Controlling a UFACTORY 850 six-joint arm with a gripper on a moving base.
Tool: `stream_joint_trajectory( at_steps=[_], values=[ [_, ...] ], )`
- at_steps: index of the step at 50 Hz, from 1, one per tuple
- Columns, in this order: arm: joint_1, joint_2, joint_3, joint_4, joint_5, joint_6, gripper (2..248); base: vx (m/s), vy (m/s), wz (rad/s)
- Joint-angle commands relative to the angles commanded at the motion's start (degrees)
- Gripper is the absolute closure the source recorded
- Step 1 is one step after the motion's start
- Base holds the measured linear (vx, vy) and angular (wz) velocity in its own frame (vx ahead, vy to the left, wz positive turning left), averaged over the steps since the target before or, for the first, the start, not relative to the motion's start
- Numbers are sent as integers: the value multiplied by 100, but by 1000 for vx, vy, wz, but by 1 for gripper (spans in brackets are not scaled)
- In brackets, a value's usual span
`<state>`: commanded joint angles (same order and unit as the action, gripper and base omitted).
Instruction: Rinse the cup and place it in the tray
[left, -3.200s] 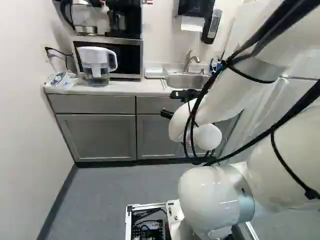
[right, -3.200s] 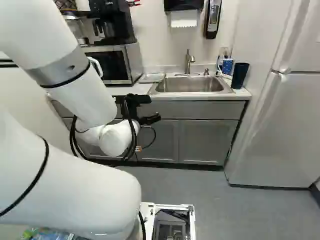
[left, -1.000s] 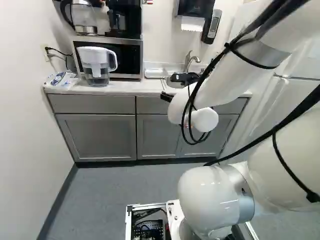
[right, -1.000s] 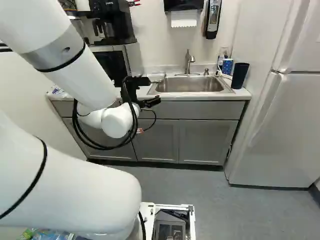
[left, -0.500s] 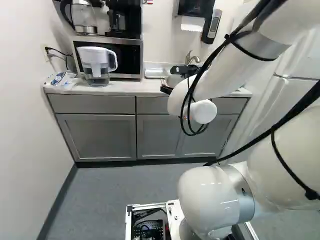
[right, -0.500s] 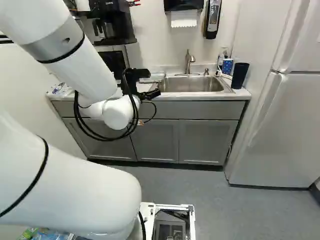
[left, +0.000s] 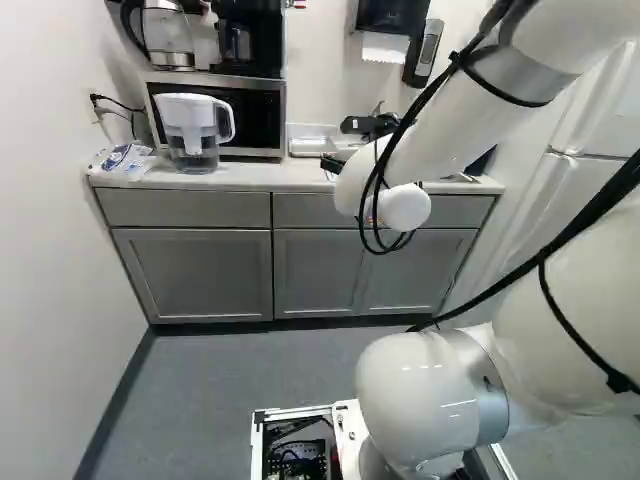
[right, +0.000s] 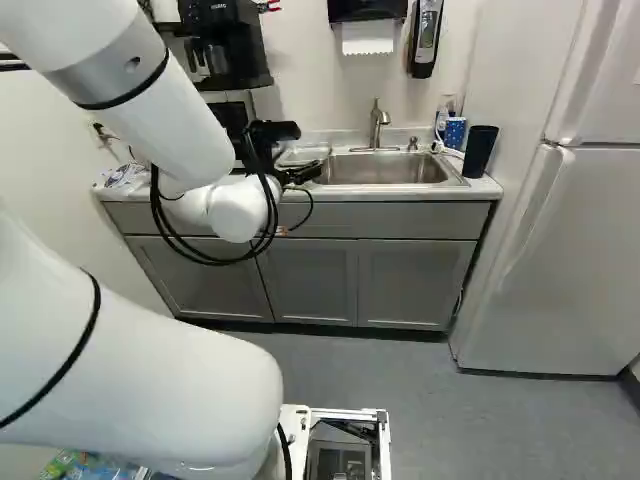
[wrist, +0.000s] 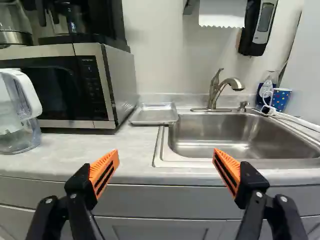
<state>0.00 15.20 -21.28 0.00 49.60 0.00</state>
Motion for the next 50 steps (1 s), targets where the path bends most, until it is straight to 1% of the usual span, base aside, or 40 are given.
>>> stream_joint_trajectory(
  at_steps=[50],
  values=[
    [0,-140,-760,0,-645,0,3,0,0,0]
  ],
)
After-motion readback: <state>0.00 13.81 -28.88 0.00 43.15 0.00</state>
